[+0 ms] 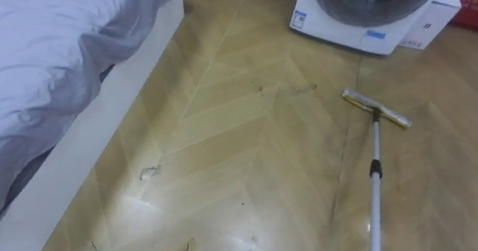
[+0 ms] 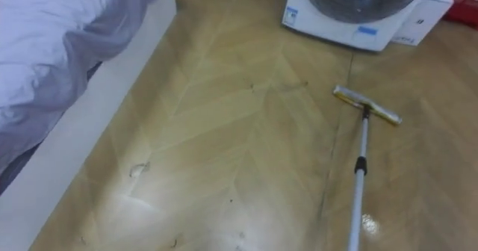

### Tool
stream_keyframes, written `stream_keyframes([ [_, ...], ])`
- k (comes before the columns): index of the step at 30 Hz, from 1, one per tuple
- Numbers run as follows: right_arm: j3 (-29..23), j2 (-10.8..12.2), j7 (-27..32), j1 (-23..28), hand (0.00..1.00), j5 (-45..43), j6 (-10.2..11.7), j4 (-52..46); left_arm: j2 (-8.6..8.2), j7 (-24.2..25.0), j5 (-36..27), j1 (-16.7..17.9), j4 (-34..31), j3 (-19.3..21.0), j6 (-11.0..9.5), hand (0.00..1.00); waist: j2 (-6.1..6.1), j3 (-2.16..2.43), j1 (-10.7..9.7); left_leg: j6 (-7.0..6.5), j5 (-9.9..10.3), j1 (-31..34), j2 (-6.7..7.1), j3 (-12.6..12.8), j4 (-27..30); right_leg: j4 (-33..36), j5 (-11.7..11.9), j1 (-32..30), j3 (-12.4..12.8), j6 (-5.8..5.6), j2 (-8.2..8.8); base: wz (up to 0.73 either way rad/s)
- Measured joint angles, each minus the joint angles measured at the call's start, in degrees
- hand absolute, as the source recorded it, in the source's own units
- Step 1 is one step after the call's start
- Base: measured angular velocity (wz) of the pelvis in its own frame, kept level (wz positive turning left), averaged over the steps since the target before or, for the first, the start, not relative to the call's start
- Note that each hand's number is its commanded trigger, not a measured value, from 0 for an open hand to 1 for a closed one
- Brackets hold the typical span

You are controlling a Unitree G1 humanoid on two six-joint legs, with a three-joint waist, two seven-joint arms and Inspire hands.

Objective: Mop floor

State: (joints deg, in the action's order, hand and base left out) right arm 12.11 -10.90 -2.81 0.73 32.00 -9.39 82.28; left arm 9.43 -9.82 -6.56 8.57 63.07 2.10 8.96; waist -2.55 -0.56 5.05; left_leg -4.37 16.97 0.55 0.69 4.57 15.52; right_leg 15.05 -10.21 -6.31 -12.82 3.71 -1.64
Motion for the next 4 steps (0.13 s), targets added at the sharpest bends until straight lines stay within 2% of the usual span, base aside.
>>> stream_keyframes([
  [4, -0.1, 0.3, -0.6, 1.6, 1.0, -0.3, 0.0, -1.7, -0.05, 0.1, 3.0, 1.0, -0.5, 0.0, -0.9, 0.0, 0.49, -0.12, -0.3, 0.4, -0.2, -4.3, -0.39, 0.0, -2.2, -3.7, 0.4, 5.5, 0.0, -0.04, -0.96, -0.01],
])
